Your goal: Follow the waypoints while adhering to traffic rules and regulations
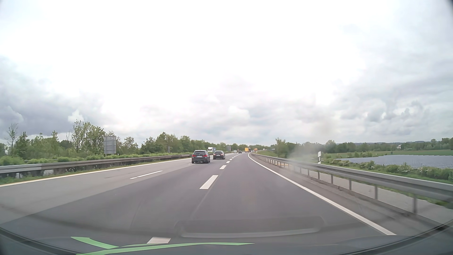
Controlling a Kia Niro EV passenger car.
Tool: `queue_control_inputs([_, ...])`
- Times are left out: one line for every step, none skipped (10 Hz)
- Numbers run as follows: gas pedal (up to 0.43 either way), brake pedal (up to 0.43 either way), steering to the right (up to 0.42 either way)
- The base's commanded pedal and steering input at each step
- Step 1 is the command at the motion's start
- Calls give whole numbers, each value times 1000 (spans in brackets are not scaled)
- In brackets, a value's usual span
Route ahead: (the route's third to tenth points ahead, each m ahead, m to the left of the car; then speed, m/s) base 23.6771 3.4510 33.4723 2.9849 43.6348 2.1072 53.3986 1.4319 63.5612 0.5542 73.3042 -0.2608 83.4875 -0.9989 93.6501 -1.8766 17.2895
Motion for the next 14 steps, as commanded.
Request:
queue_control_inputs([0, 0, -4])
queue_control_inputs([0, 0, -4])
queue_control_inputs([0, 0, -4])
queue_control_inputs([0, 0, -5])
queue_control_inputs([0, 0, -4])
queue_control_inputs([0, 0, -4])
queue_control_inputs([0, 0, -4])
queue_control_inputs([0, 0, -2])
queue_control_inputs([0, 0, -1])
queue_control_inputs([0, 0, 0])
queue_control_inputs([0, 0, 0])
queue_control_inputs([0, 0, 0])
queue_control_inputs([0, 0, 0])
queue_control_inputs([59, 0, 0])
